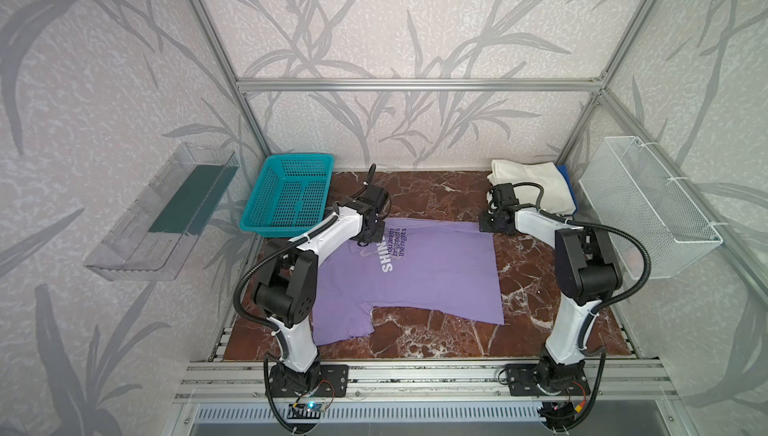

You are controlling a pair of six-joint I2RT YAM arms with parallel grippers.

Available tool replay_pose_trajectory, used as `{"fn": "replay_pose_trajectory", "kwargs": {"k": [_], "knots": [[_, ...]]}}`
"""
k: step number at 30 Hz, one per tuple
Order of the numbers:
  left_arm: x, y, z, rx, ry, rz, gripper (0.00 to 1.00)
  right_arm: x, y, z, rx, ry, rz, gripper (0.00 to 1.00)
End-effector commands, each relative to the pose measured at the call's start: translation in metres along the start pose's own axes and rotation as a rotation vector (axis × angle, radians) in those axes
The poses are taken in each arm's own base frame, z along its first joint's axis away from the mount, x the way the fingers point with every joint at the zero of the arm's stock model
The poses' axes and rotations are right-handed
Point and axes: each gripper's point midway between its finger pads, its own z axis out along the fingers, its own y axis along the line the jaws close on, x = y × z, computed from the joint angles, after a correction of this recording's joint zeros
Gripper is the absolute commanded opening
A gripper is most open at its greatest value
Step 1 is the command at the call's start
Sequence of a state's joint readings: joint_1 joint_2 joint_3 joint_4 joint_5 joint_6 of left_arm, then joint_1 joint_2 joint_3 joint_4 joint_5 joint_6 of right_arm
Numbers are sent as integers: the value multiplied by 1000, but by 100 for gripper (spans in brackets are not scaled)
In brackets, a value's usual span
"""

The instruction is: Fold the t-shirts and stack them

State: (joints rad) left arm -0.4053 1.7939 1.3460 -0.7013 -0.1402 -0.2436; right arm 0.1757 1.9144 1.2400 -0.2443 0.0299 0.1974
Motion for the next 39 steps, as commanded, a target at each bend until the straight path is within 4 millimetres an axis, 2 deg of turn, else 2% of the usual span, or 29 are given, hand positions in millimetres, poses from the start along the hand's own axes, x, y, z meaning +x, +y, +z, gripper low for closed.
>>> {"fn": "replay_pose_trajectory", "kwargs": {"k": [1, 10, 16, 17, 19, 20, 23, 27, 33, 34, 36, 39], "knots": [[-1, 5, -13, 2, -37, -28, 0, -29, 8, -28, -13, -138, 0, 0], [8, 8, -18, 4, -43, -61, 0, -16, 3, -41, 29, -191, 24, 0], [24, 10, -10, 1, -18, -73, 0, -3, 7, -47, 1, -176, 39, 1], [27, 10, -9, 0, -14, -77, 0, -2, 9, -51, -13, -175, 41, 8], [32, 6, -7, 23, -3, -78, 0, 7, 13, -52, -40, -149, 45, 38], [34, 4, -6, 32, -2, -81, 0, 13, 12, -53, -41, -141, 61, 44], [40, 5, -2, 31, 4, -92, 0, 21, 9, -60, -47, -147, 106, 46], [47, 7, 3, 22, 9, -97, 0, 20, 11, -74, -70, -161, 149, 47], [50, 6, 7, 22, 17, -102, 0, 23, 13, -79, -66, -92, 185, 48], [49, 8, 6, 15, 13, -104, 7, 24, 14, -79, -70, -84, 185, 49], [46, 11, 2, 2, 4, -107, 39, 27, 16, -80, -79, -68, 190, 50], [39, 15, -7, -11, -41, -113, 56, 34, 24, -80, -104, -42, 185, 55]]}}
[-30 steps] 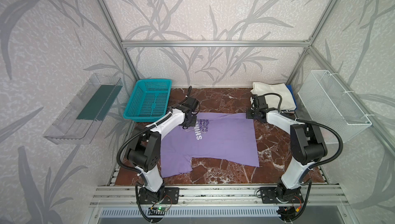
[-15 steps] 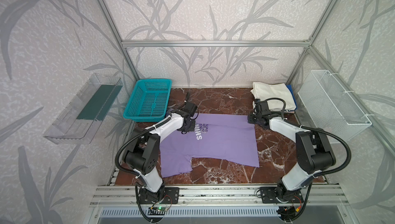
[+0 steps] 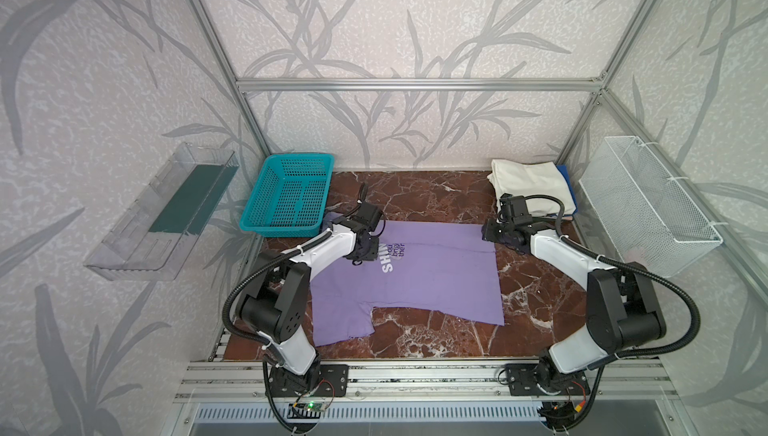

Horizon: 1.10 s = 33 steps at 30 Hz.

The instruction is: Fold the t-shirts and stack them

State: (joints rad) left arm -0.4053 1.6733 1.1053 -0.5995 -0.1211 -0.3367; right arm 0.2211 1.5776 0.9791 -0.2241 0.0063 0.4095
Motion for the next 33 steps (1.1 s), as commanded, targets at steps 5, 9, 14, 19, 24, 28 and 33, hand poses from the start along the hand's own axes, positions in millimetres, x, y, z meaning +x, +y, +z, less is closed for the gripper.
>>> {"fn": "replay_pose_trajectory", "kwargs": {"k": [5, 9, 14, 19, 24, 28, 33], "knots": [[-15, 17, -24, -39, -111, -56, 68, 30, 45, -3, -64, 94, -97, 57], [-11, 28, -18, -24, -92, -115, 63, 43, 67, 13, -118, 136, -126, 57], [-11, 39, -4, 61, -88, -224, 42, 45, 73, 38, -95, 206, -139, 57], [-16, 41, 15, 121, -72, -275, 38, 47, 71, 59, -53, 272, -155, 57], [-26, 35, 33, 211, -67, -328, 36, 44, 55, 74, 47, 340, -126, 56], [-30, 28, 44, 242, -34, -335, 31, 38, 55, 80, 27, 340, -107, 55], [-28, 35, 53, 224, -36, -386, 28, 31, 50, 85, 39, 349, -84, 55]]}}
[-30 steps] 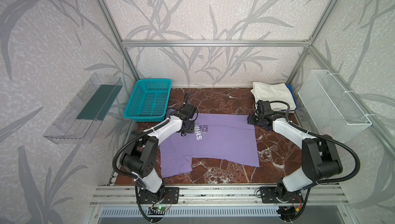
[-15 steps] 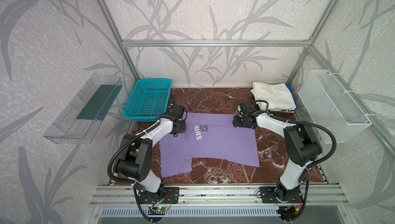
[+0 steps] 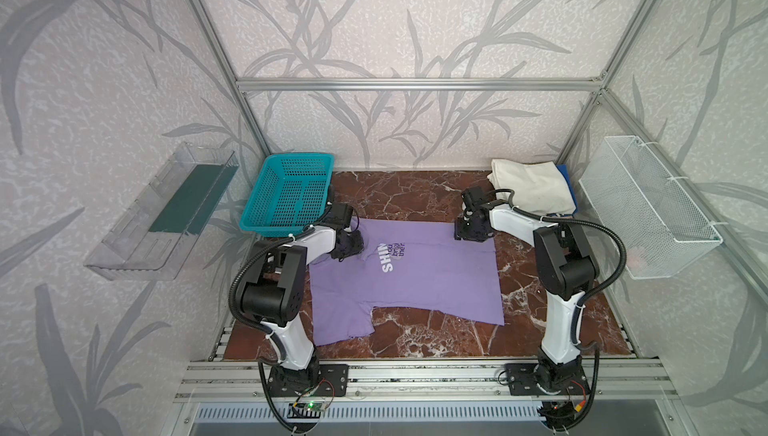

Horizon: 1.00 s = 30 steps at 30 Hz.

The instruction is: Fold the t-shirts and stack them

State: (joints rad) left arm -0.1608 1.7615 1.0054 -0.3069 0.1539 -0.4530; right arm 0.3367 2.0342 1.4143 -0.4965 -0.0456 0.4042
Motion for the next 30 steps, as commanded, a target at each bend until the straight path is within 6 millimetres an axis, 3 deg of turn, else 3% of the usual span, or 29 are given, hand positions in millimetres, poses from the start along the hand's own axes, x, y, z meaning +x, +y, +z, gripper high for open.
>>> {"fn": "replay_pose_trajectory", "kwargs": {"k": [1, 11, 16, 25, 30], "knots": [[-9, -1, 0, 22, -27, -38, 28, 0, -6, 4, 22, 35, 14, 54], [-13, 7, -11, -7, -86, -55, 27, -1, -15, 12, 50, 66, 20, 51], [-7, 10, -5, -6, -69, -73, 18, -1, -15, 14, 43, 69, 24, 50], [-6, 14, -2, -12, -66, -83, 12, -4, -12, 14, 24, 63, 36, 48], [-9, 15, -11, -17, -86, -85, 11, -3, -14, 18, 24, 69, 46, 48]]}}
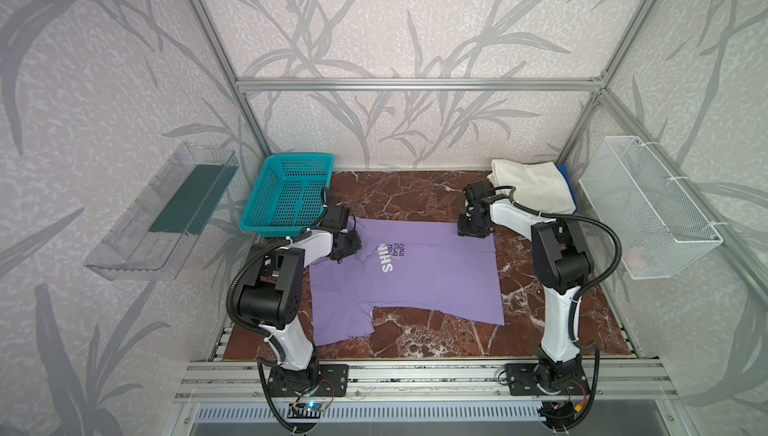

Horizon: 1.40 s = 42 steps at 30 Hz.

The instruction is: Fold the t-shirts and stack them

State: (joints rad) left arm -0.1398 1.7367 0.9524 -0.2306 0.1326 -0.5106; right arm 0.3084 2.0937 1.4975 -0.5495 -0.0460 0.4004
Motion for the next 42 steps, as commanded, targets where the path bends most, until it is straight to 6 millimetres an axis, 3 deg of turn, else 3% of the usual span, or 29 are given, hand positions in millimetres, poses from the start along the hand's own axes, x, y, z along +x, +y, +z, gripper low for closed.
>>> {"fn": "replay_pose_trajectory", "kwargs": {"k": [1, 6, 14, 29, 31, 37, 42], "knots": [[-4, 6, -12, -17, -35, -13, 11, 9, -4, 13, 3, 52, 24, 47], [-2, 13, -12, -39, -39, -16, 20, 10, -3, 15, -11, 58, 35, 47], [2, 9, -4, -1, -14, -31, 20, 9, 0, 13, -25, 58, 38, 47], [4, 2, 6, 40, 18, -27, 6, 10, -2, 16, -20, 65, 47, 45], [4, 2, 5, 41, 16, -32, 2, 10, -3, 16, -19, 65, 46, 45], [-2, 6, -12, 28, -33, -40, 2, 10, -5, 17, -16, 66, 51, 45], [8, 20, -23, -23, -15, -38, 1, 7, -8, 16, -14, 62, 59, 44]]}}
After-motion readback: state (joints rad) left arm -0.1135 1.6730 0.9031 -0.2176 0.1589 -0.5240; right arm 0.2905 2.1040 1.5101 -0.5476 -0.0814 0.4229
